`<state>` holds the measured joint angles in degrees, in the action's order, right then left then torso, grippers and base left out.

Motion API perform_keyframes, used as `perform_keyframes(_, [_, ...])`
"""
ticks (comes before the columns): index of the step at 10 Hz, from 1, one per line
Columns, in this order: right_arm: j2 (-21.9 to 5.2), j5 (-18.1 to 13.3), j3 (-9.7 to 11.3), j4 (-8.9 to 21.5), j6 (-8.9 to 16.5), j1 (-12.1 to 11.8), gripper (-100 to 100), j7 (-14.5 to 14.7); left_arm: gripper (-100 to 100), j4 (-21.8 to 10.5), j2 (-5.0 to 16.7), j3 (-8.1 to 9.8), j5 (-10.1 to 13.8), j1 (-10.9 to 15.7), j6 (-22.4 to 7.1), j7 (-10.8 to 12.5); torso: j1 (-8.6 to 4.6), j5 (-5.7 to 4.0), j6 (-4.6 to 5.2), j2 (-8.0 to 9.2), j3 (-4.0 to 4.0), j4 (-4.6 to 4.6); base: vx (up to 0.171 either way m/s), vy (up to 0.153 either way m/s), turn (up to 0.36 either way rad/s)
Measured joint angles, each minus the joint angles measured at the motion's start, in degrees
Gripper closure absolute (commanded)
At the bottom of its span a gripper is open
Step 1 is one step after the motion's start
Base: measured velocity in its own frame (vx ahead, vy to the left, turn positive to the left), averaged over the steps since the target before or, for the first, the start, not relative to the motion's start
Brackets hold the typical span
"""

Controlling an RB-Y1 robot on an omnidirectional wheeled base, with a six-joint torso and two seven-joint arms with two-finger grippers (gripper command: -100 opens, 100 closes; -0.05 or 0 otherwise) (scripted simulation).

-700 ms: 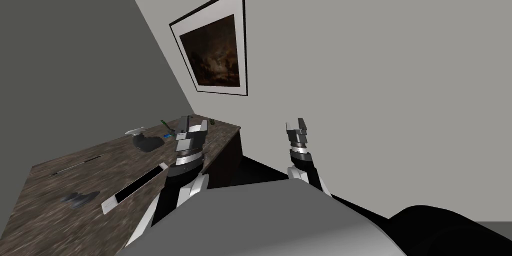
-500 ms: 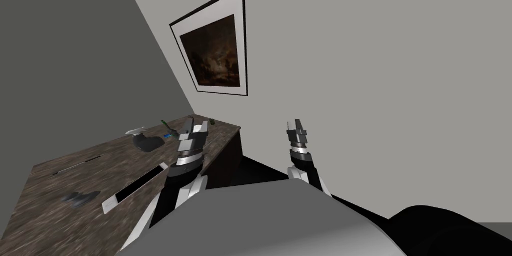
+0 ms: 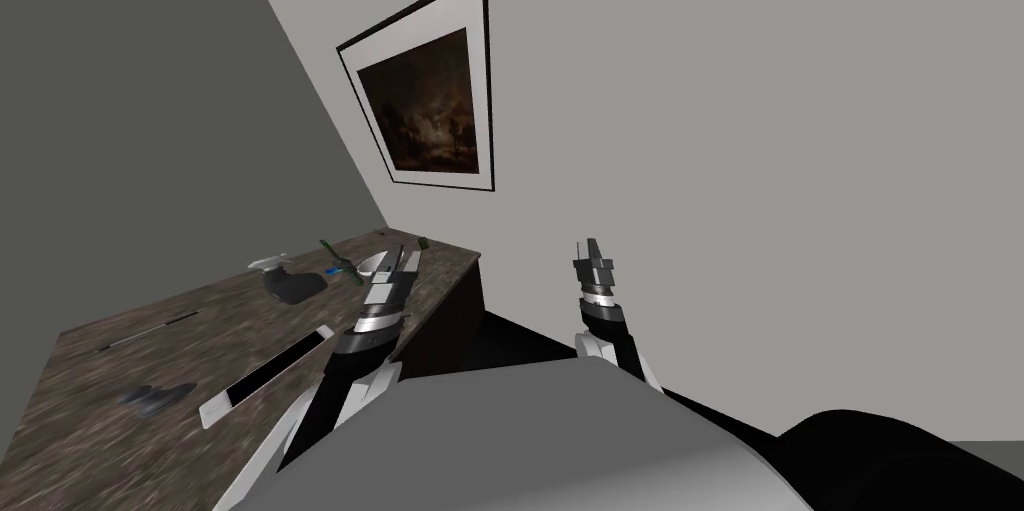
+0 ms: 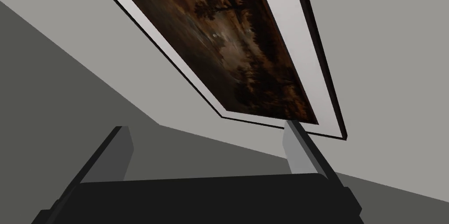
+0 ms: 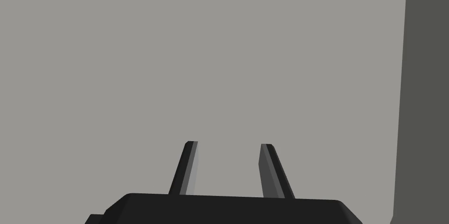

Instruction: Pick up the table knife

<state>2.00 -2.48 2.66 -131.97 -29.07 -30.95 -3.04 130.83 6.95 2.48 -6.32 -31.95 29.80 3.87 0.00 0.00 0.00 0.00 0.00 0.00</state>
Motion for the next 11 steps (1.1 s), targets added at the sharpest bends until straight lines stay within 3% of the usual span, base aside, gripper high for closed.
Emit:
perform_keyframes(3, [0.0,0.0,0.0,0.0,0.0,0.0,0,0.0,-100,-2.8,4.5,1.20,-0.2,-1.4,-1.8,0.8,0.01,0.00,0.00,0.01,0.00,0.00,-0.001,-0.004,-0.035])
perform_keyframes(7, [0.0,0.0,0.0,0.0,0.0,0.0,0,0.0,-100,-9.0,11.3,4.02,0.0,-2.4,-2.7,2.1,0.04,0.01,0.00,0.01,0.01,0.00,-0.003,-0.001,-0.064])
perform_keyframes(11, [0.0,0.0,0.0,0.0,0.0,0.0,0,0.0,-100,-14.4,17.0,4.96,-0.7,-3.0,-4.0,2.2,0.04,0.01,-0.01,0.01,0.00,0.00,-0.003,0.001,-0.086])
